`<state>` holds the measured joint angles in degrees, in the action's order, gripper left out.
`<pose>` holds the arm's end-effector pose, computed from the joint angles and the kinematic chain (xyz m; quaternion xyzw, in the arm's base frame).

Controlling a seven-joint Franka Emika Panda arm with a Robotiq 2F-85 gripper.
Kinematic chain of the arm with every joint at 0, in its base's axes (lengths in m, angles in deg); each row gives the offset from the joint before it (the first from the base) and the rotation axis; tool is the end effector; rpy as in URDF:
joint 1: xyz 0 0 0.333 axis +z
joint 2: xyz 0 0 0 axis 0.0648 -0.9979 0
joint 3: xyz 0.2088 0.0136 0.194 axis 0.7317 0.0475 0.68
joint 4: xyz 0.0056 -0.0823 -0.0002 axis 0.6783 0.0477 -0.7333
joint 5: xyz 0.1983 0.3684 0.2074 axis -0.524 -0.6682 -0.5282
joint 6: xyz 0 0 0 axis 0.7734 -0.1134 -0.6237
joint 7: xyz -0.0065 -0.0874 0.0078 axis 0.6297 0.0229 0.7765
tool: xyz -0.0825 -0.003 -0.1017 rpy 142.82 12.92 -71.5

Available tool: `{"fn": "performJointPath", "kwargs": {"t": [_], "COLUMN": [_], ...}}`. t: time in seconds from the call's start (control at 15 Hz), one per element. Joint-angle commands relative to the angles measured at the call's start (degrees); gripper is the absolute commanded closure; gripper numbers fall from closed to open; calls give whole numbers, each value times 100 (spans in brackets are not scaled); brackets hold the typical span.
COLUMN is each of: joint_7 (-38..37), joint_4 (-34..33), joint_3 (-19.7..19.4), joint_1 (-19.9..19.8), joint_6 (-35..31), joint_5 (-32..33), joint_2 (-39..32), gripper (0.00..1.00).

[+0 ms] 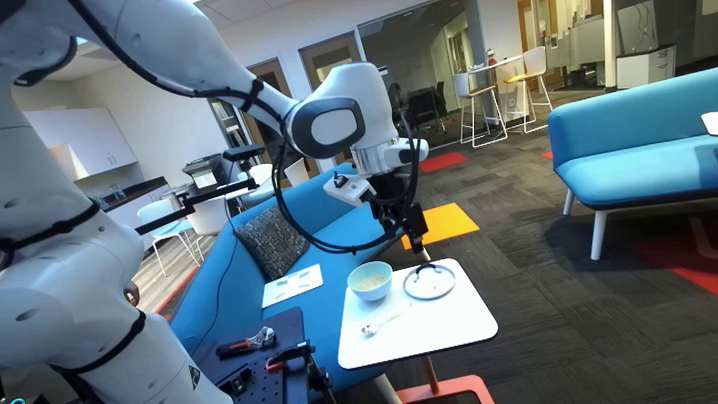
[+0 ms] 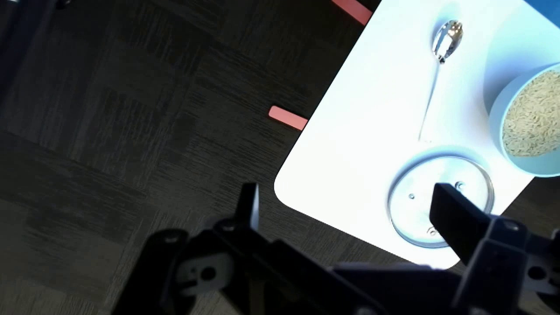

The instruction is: Pick up the spoon and stir the objects in the bowl

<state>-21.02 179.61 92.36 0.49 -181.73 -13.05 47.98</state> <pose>0.5267 0.0626 0.1944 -0.9923 -0.1236 -0.0110 0.0029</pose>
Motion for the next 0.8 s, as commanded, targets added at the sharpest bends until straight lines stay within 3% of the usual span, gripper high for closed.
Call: {"fn": "performJointPath", "kwargs": {"t": [0.0,0.33,0.73], "joint_7": [316,791,1043], "joint_4": [92,81,-140], "joint_3": [40,396,1156], "joint_1": [-32,-41,-221], "joint_6": [-650,-1339,-1863], "joint_5": [-571,-1411,-1998], "joint_2": [-452,-1144,-2037], "gripper": [0,0,0]}}
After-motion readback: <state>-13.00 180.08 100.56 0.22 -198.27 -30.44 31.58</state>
